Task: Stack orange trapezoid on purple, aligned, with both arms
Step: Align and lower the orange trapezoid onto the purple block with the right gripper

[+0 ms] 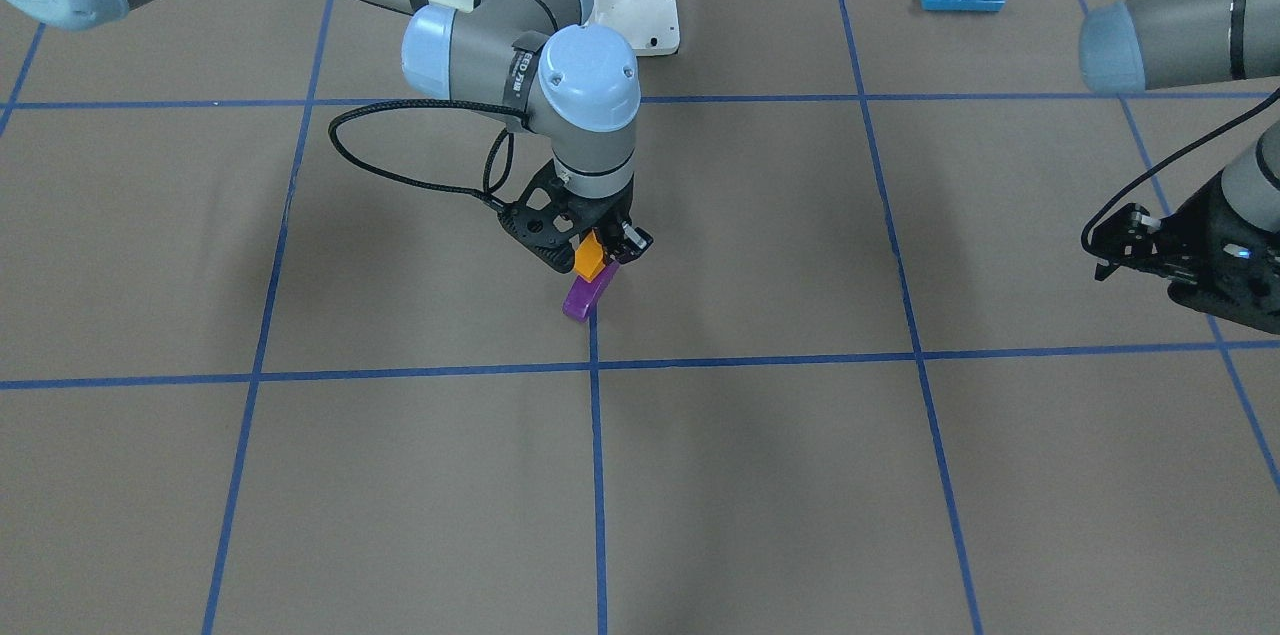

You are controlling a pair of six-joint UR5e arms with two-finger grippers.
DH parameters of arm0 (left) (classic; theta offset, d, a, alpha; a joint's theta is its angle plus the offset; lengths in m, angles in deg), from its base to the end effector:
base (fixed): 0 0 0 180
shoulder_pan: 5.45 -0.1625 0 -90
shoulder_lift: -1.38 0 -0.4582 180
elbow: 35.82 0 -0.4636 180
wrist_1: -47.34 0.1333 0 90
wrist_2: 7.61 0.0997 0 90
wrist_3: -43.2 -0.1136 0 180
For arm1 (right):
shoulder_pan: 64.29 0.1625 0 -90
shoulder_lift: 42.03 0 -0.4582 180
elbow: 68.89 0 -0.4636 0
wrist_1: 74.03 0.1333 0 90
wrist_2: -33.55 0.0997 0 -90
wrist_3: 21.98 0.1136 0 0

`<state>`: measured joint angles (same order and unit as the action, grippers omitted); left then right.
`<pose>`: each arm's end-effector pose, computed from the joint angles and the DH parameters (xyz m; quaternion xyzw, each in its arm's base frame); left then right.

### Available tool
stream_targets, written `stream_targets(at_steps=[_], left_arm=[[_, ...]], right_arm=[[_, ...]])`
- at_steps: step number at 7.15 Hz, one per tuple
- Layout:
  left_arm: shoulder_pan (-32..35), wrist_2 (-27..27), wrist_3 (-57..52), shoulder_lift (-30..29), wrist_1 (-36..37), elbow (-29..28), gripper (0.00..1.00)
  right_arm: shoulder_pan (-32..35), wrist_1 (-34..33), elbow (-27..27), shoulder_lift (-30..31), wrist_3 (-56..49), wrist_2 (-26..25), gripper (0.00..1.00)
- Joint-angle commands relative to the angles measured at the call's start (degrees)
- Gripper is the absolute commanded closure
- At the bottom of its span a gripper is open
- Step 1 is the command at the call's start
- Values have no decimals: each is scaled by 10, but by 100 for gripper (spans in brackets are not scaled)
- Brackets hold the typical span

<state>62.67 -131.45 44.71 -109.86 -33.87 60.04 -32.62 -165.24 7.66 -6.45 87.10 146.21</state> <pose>0.1970 -0.6785 0.4366 0.0908 0.3122 0.2126 0.9215 -0.6904 -0.5311 0.1420 -0.1471 -0.3517 0.3348 0.8617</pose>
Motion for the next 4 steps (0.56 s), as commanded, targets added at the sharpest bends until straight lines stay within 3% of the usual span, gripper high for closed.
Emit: stream_targets(at_steps=[1, 4], left_arm=[[0, 0, 0, 0, 0, -1, 0], [0, 0, 1, 1, 0, -1, 0]], right_arm=[[-3, 1, -7, -1, -1, -6, 100], [-4, 13, -9, -1, -2, -16, 100]])
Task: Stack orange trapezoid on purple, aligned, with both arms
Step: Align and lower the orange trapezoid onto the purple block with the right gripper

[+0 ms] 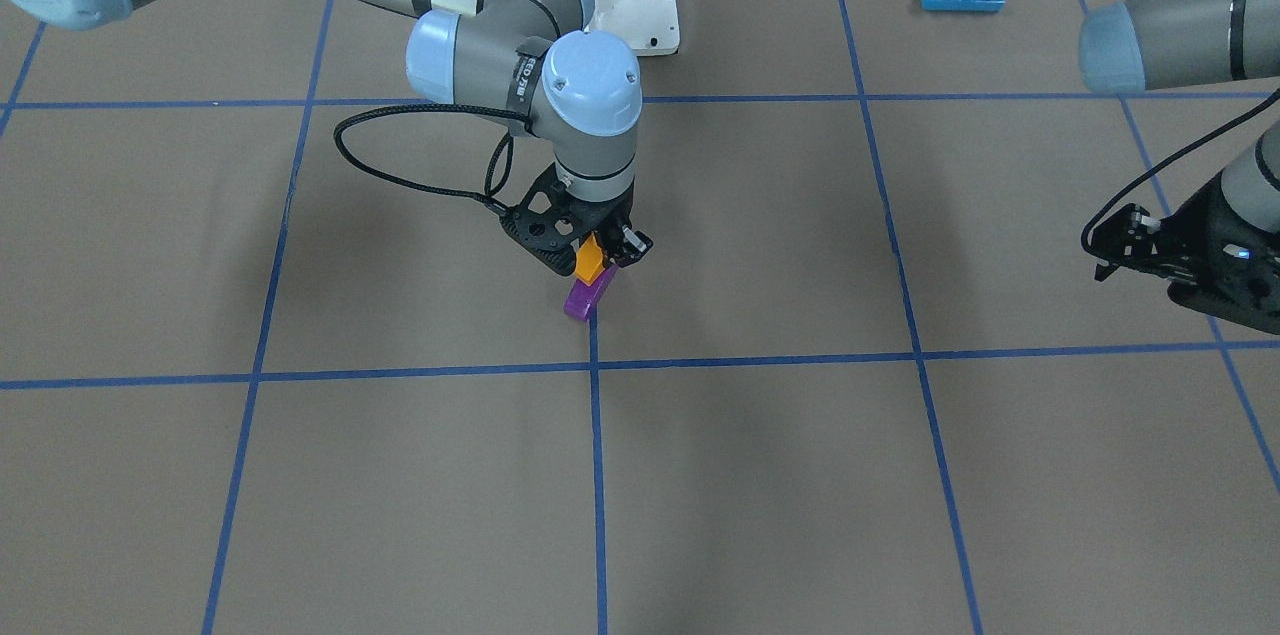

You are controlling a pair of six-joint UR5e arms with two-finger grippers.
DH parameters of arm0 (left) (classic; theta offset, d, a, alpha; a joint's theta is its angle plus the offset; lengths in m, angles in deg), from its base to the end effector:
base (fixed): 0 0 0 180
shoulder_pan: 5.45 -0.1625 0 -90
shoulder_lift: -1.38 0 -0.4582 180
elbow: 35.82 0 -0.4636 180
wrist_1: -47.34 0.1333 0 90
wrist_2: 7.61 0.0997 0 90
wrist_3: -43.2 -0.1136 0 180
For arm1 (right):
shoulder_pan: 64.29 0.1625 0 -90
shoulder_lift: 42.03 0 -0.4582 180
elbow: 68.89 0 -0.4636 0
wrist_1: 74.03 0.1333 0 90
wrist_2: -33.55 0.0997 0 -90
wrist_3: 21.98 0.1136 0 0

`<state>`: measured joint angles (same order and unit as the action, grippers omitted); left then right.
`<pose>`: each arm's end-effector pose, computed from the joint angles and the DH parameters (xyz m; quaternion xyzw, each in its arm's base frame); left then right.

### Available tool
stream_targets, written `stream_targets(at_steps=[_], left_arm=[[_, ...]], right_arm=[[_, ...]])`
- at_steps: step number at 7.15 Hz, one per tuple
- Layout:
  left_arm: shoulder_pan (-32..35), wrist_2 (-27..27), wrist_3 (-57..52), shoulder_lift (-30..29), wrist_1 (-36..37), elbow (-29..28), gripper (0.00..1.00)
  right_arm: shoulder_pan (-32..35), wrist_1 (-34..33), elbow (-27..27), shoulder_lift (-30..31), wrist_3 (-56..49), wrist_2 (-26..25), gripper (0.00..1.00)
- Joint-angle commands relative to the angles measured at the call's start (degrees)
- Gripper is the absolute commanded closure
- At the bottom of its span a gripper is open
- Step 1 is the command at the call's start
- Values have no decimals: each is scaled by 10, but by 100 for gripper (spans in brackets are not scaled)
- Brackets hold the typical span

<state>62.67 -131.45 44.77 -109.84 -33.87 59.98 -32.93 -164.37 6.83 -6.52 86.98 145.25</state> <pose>0.1970 -0.6785 0.4374 0.0900 0.3122 0.2119 0.9217 -0.6964 -0.5313 0.1464 -0.1398 -0.3520 0.3344 0.8630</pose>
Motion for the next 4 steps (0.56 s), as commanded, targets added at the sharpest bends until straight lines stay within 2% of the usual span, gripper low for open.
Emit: stream_targets(at_steps=[1, 4], left_arm=[[0, 0, 0, 0, 0, -2, 0], [-1, 0, 0, 0, 0, -4, 0]], right_arm=[[-2, 4, 0, 1, -2, -7, 100], [-6, 11, -4, 1, -2, -12, 100]])
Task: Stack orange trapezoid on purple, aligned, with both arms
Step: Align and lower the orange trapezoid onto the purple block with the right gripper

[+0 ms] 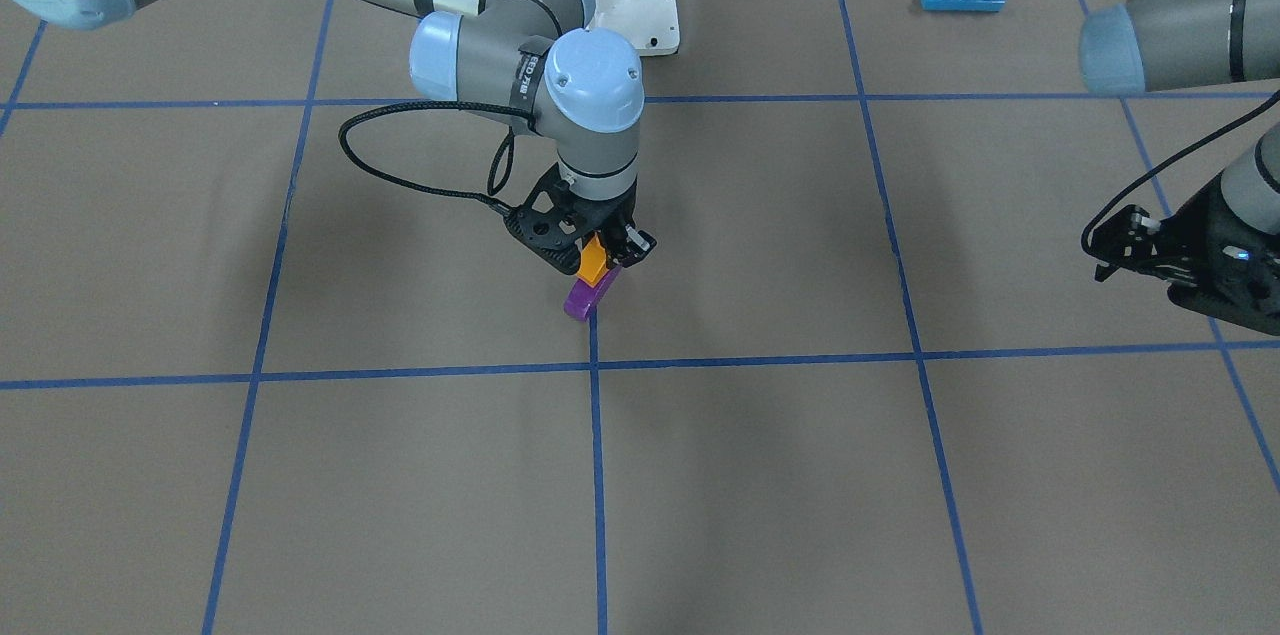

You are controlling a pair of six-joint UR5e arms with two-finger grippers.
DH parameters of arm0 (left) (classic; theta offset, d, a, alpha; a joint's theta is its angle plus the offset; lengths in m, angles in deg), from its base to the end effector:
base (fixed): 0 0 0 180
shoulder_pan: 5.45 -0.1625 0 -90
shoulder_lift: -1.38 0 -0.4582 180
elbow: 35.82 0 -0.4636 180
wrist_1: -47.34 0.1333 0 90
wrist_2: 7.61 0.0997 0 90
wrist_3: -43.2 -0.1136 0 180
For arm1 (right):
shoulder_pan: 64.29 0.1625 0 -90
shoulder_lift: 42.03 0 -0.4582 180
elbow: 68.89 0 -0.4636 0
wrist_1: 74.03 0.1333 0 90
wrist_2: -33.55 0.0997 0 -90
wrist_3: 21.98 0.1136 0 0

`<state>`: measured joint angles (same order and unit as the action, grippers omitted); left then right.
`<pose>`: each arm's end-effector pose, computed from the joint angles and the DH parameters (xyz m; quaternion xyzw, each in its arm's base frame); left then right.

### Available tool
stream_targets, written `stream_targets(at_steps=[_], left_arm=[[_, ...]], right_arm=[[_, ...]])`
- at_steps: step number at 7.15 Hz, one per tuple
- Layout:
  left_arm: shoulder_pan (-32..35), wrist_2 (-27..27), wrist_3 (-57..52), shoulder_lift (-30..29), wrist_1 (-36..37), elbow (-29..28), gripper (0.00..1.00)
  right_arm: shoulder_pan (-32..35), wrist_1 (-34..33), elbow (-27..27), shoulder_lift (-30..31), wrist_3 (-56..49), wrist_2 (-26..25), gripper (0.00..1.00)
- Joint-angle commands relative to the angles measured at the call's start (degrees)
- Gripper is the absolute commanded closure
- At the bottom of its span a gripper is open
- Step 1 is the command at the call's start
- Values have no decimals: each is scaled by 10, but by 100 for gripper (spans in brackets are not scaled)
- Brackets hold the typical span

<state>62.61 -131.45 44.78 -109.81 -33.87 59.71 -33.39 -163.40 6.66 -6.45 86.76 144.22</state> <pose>0.1979 -0.6788 0.4404 0.0874 0.3118 0.2117 0.9221 -0.7011 -0.5282 0.1471 -0.1312 -0.3572 0.3308 0.8636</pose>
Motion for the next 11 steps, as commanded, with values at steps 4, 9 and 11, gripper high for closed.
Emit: stream_targets(at_steps=[4, 9, 11], left_arm=[[0, 0, 4, -1, 0, 0, 0], [0, 0, -1, 0, 0, 0, 0], [2, -1, -2, -1, -1, 3, 0]], right_arm=[[-7, 16, -10, 0, 1, -15, 100], [4, 23, 13, -2, -2, -7, 0], [48, -48, 89, 0, -4, 13, 0]])
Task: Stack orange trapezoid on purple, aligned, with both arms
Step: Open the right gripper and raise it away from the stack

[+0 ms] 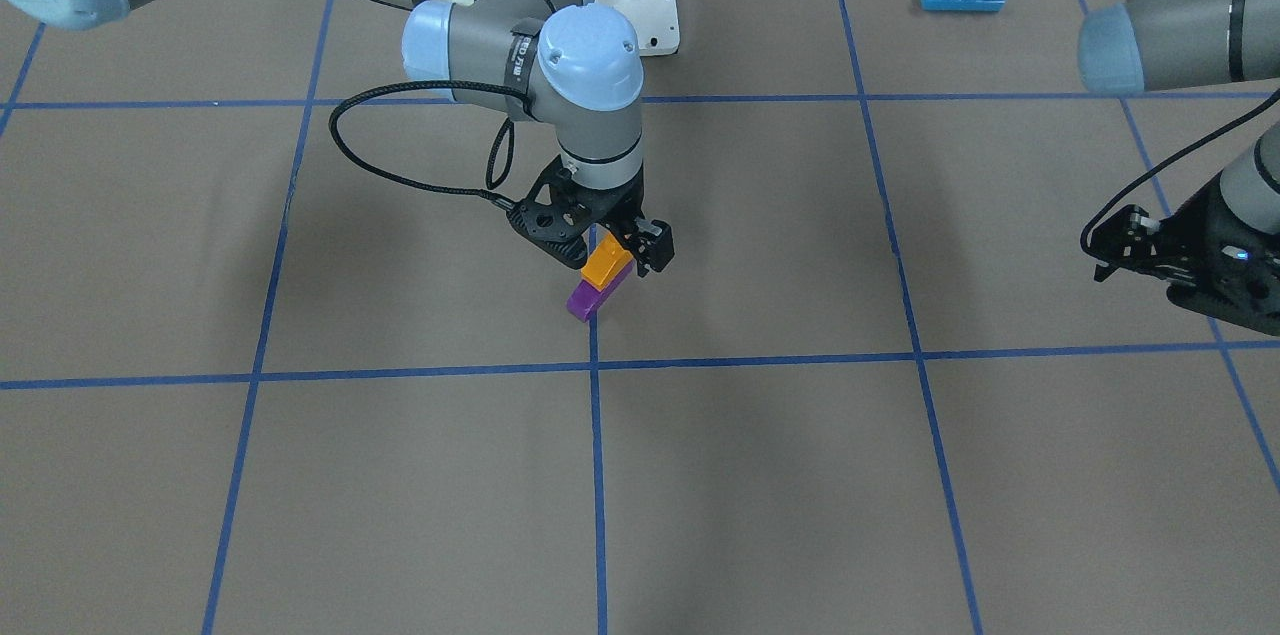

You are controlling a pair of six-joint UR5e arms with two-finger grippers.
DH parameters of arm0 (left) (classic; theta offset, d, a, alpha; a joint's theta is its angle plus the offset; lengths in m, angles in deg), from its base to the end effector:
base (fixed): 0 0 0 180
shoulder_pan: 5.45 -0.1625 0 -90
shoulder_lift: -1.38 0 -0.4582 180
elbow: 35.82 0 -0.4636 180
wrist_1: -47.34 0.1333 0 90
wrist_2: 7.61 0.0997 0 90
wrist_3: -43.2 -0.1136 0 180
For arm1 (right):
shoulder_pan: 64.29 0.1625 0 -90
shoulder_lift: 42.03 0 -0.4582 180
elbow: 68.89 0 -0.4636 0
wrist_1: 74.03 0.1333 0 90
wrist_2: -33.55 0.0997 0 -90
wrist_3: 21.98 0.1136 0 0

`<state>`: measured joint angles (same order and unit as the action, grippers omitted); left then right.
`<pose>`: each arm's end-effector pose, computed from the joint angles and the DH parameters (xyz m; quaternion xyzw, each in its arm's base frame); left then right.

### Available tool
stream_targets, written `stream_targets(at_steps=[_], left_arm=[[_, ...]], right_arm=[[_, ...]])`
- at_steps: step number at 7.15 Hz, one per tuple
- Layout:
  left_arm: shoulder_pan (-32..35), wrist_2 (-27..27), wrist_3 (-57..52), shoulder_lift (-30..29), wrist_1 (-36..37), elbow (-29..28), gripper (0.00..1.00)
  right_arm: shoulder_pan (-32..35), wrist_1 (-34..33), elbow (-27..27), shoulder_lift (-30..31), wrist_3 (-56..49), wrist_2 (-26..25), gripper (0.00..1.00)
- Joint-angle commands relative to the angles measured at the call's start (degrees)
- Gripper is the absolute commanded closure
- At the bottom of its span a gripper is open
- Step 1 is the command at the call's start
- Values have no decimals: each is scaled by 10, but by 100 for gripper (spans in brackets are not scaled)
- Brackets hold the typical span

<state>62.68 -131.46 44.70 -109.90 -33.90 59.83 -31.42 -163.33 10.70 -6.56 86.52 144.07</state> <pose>0.1972 -0.6792 0.4380 0.0897 0.3121 0.2123 0.9217 -0.6646 -0.5408 0.1108 -0.1165 -0.3928 0.3331 0.8492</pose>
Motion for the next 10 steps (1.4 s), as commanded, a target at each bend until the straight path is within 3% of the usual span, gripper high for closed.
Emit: stream_targets(at_steps=[1, 2, 3, 4, 5, 7, 8, 9, 10], left_arm=[[5, -1, -1, 2, -3, 4, 0], [13, -2, -1, 22, -25, 9, 0], [23, -2, -1, 42, -54, 12, 0], [53, -18, -1, 57, -64, 9, 0], [79, -59, -5, 60, -62, 5, 0], [112, -64, -113, 94, -59, -1, 0], [143, -68, -114, 117, -65, -6, 0], [165, -72, -116, 142, -70, -1, 0], [170, -76, -115, 156, -91, -5, 0]], right_arm=[[58, -112, 114, 7, -47, 40, 0], [82, -198, 200, 37, -138, 46, 0], [125, -237, 264, 82, -239, 58, 0], [186, -232, 295, 152, -340, 100, 0], [258, -231, 297, 208, -460, 154, 0], [385, -230, 297, 344, -740, 218, 0], [442, -231, 290, 411, -908, 225, 0], [481, -231, 286, 464, -1005, 224, 0], [499, -230, 270, 483, -1024, 220, 0]])
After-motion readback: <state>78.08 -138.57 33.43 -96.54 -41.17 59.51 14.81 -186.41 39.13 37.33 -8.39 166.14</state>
